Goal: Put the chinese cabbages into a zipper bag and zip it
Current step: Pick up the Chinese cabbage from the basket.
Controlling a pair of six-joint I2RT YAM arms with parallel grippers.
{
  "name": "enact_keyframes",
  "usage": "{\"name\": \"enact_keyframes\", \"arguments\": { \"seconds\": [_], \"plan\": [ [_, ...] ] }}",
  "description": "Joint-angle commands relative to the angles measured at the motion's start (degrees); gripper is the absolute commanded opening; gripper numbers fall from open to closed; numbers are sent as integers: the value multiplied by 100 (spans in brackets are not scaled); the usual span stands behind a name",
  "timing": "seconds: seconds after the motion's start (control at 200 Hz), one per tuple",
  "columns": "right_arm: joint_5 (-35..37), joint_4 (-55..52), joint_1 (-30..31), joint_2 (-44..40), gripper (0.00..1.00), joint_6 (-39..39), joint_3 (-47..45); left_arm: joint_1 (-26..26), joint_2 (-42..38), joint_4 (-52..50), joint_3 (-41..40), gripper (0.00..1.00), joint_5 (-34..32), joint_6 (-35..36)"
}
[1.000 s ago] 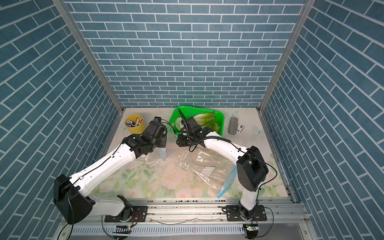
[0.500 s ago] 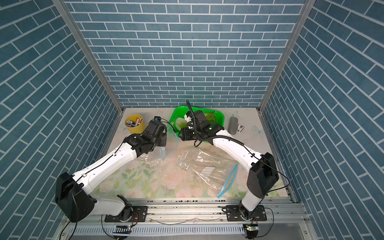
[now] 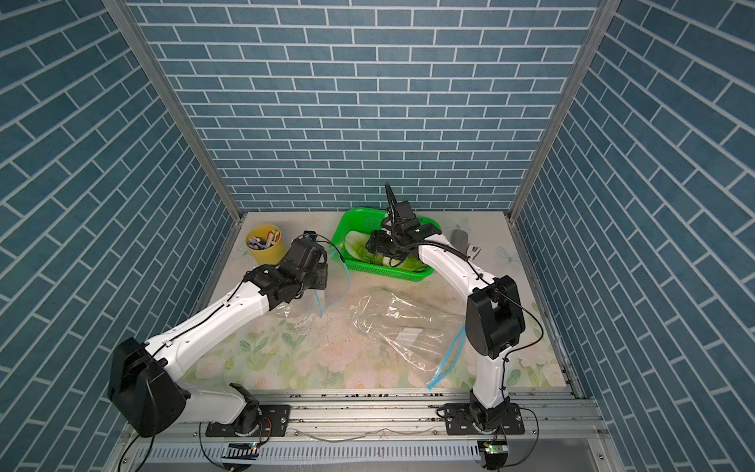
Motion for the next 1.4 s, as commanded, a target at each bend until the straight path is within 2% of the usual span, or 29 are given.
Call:
{"name": "enact_keyframes", "arguments": {
  "seconds": [0.0, 0.44, 0.885, 0.985, 1.18, 1.295, 1.395],
  "plan": [
    [46, 20, -27, 282, 73, 554, 302, 83, -160, 56, -151, 0, 25, 52],
    [247, 44, -95, 1007, 73, 948, 757, 205, -372, 166, -405, 0, 125, 7],
    [136, -33, -133, 1545, 73, 1149, 1366, 221, -342, 175, -389, 0, 159, -58],
    [48, -105, -147, 1886, 73, 1187, 1569, 224, -362, 165, -381, 0, 150, -88],
    [-82, 149, -159, 2027, 73, 1290, 1607, 221, -443, 226, -389, 0, 280, -184],
    [-193, 490, -178, 2076, 70, 1307, 1560, 217, -414, 226, -338, 0, 304, -199],
    [-313, 701, -186, 2128, 63, 1293, 1600, 222, -374, 209, -292, 0, 326, -200]
  ]
}}
